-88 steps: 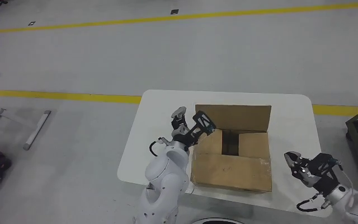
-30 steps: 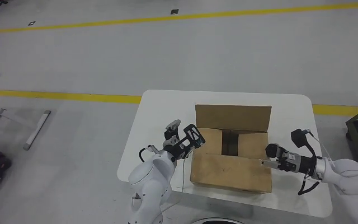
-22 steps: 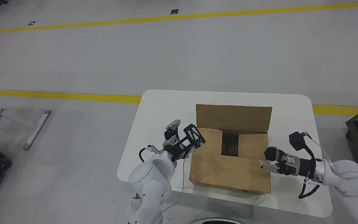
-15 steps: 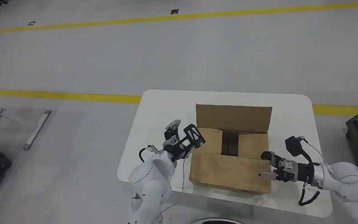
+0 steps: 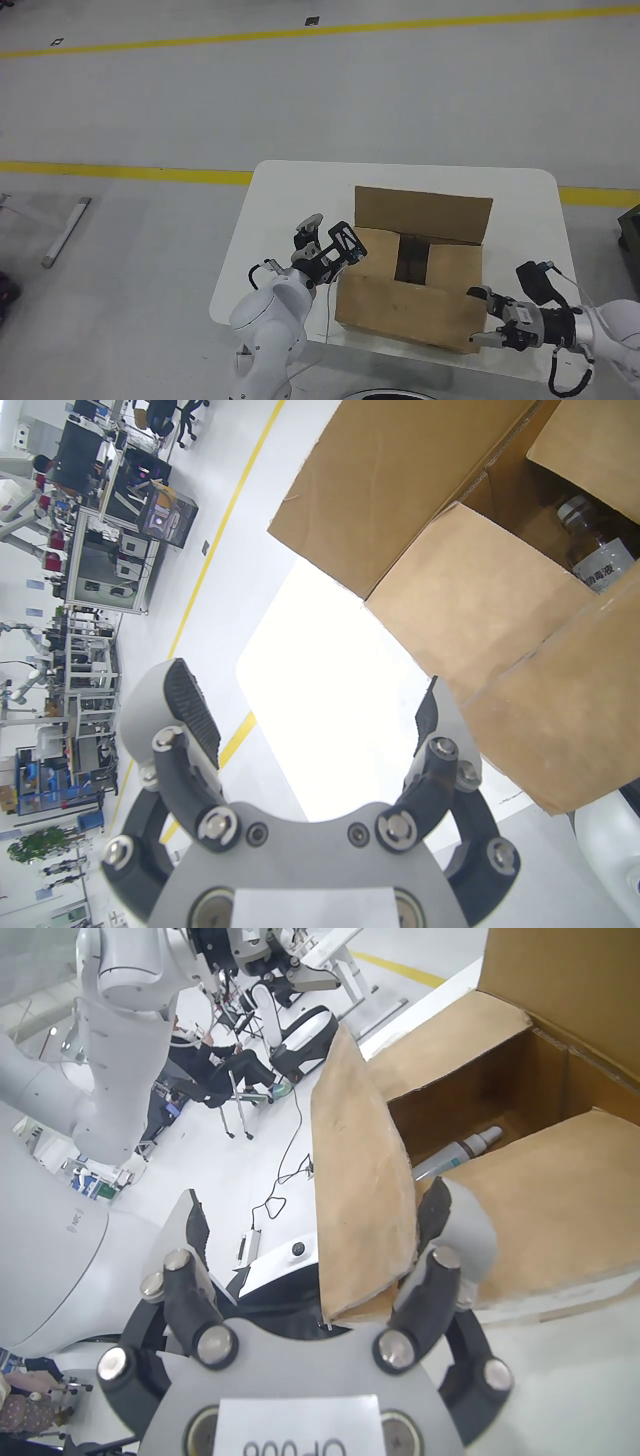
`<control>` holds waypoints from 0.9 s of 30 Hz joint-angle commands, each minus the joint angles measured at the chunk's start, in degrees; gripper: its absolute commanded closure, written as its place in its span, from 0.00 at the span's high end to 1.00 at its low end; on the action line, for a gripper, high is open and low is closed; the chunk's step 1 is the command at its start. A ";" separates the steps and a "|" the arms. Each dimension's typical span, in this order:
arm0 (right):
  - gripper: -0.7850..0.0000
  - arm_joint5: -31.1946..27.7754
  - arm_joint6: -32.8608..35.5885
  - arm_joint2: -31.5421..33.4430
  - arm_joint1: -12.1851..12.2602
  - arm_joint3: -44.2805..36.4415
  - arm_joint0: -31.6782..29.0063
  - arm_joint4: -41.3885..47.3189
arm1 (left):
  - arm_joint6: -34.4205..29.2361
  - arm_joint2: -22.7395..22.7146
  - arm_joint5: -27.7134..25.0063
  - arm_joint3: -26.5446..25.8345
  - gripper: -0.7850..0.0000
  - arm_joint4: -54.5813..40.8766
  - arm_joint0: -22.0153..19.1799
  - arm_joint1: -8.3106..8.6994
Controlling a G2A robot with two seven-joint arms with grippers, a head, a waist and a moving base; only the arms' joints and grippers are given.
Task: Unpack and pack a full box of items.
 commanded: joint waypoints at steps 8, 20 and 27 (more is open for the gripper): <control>1.00 0.07 -0.08 2.79 1.83 -7.84 -4.11 -2.26 | 1.63 1.09 -0.38 -1.12 1.00 -3.07 0.63 0.17; 1.00 0.07 -6.83 0.74 3.41 -11.51 -6.01 -10.02 | -0.54 5.47 -4.23 -0.88 1.00 -5.25 -0.11 0.64; 1.00 0.07 -11.82 -1.34 5.03 -12.66 -6.60 -13.04 | -0.56 6.94 -4.92 -0.89 1.00 -4.56 -0.23 1.09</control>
